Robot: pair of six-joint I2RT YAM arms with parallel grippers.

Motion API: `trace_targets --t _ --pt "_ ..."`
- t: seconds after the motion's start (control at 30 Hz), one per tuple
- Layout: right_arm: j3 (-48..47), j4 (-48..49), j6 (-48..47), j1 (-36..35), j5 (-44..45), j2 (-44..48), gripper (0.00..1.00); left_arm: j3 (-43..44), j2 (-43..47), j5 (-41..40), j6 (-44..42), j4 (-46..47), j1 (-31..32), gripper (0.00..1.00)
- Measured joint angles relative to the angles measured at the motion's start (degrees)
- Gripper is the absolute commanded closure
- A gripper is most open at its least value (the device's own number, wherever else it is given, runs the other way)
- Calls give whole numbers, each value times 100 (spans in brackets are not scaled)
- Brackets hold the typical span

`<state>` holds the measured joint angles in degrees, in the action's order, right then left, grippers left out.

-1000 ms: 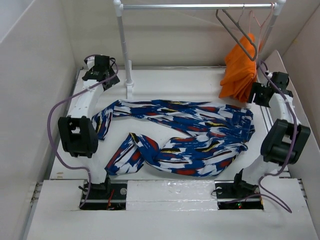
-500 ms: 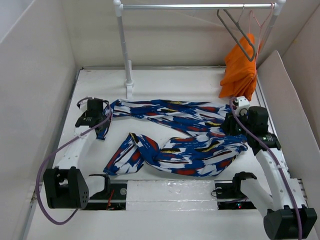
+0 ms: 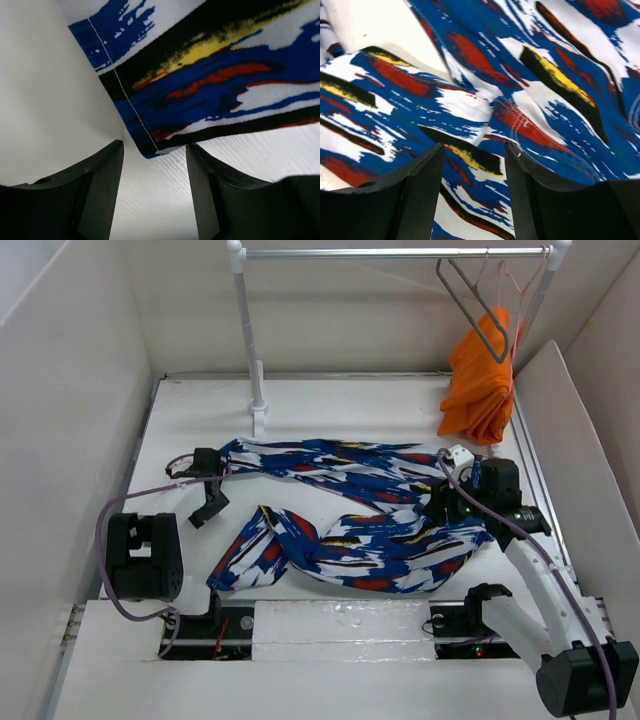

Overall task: Place the trousers on the hanger
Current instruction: Flatten out the trousers at the center of the board.

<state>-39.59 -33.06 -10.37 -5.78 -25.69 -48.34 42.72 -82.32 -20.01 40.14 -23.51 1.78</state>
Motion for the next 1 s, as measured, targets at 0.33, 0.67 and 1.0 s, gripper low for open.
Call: trace_targets --t 0.33,0.67,1.0 --pt "0 -2 9 -444 50 42 43 538 -763 -474 26 190 2 100" --pt "-13 -114 31 -699 168 98 41 643 962 -249 -94 -599 291 100" --pt "-660 -81 -92 -833 227 -901 41 2500 1967 92 -468 -1362 -57 100"
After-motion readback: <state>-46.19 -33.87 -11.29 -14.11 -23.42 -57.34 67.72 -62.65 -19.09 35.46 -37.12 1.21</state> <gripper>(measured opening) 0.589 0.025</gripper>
